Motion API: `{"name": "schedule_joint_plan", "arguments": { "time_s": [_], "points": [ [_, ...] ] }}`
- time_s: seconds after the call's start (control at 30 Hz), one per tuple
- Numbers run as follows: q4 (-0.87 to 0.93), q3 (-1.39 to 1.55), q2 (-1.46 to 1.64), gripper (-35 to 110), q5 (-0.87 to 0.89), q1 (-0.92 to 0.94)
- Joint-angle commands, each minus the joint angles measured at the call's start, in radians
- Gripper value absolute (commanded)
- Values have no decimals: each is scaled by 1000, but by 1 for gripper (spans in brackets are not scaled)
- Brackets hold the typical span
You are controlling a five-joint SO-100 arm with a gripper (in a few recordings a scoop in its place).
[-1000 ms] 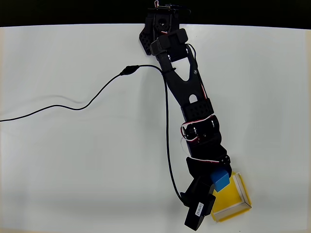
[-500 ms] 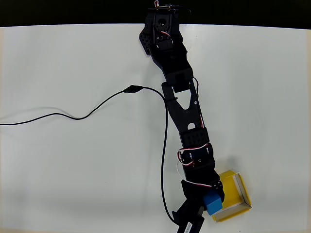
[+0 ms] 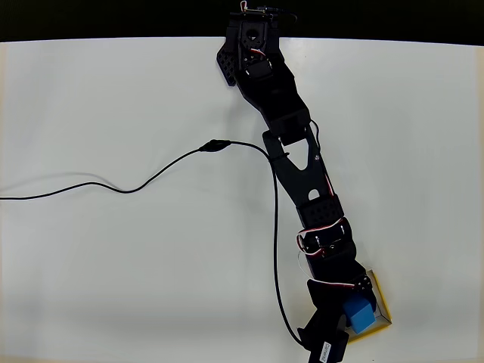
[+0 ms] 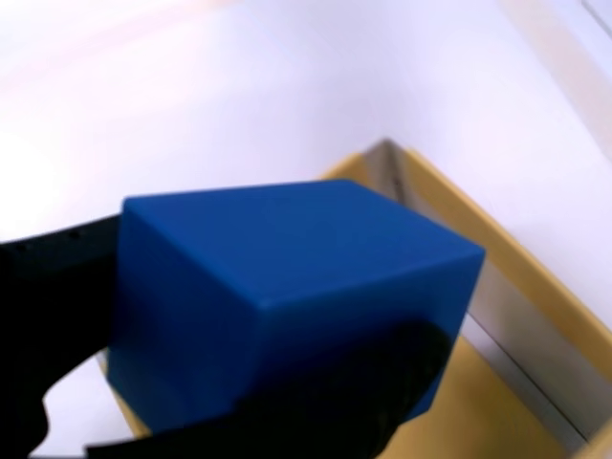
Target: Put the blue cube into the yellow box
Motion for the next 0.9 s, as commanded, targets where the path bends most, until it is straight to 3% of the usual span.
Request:
{"name": "schedule_joint_plan", "arguments": {
  "time_s": [0.0,0.37,0.67,0.87],
  "points": [
    [-32,-135,44,18,0,-12],
    [-28,-178,-54,19,54,2],
    [-51,-163,-58,39,120,0],
    [-95,-100,97,41,55,-25]
  ]
}}
